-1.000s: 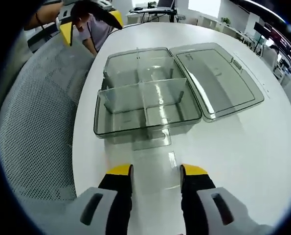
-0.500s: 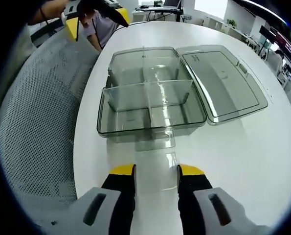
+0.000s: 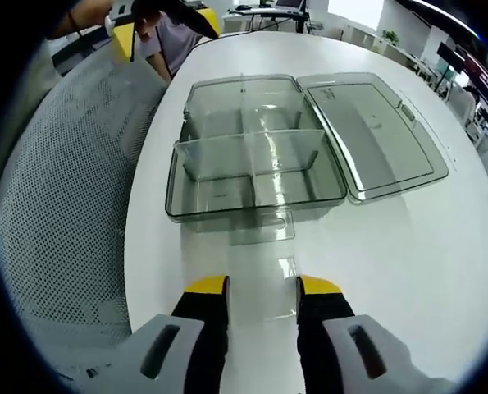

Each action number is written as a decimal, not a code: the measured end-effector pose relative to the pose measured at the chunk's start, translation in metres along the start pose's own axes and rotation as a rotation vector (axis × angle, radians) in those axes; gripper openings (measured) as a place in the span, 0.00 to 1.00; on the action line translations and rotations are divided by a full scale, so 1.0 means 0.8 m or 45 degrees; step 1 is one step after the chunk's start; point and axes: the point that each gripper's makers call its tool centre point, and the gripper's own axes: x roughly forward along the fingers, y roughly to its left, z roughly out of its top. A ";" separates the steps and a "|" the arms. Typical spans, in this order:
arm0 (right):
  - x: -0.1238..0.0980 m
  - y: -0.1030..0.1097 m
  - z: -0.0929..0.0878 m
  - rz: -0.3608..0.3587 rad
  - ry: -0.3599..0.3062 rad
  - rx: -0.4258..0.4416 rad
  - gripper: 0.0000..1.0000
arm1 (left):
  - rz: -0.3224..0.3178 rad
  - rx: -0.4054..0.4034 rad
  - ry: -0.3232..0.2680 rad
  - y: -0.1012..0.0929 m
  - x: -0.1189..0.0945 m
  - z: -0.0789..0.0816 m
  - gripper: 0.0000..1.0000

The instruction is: Insert the divider into the dual guide fixture by aligning both edges with the guide slots and pushing it downward to the bottom, including one-sided entry, uneven engagement, binding, and posture correction.

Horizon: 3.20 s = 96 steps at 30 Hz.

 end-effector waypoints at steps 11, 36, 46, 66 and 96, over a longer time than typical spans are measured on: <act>-0.012 0.003 -0.012 -0.021 0.004 0.038 0.27 | -0.006 0.000 0.001 -0.001 0.002 0.001 0.50; -0.056 0.010 0.037 -0.097 -0.063 -0.060 0.27 | -0.056 0.015 -0.028 -0.009 0.019 0.020 0.50; -0.070 0.023 0.071 -0.118 -0.101 -0.126 0.27 | -0.071 -0.003 -0.043 -0.011 0.026 0.026 0.47; -0.087 0.050 0.140 -0.148 -0.186 -0.281 0.27 | -0.117 -0.155 -0.069 -0.016 0.033 0.037 0.40; -0.106 0.067 0.195 -0.196 -0.285 -0.386 0.27 | -0.178 -0.421 -0.144 -0.026 0.033 0.051 0.25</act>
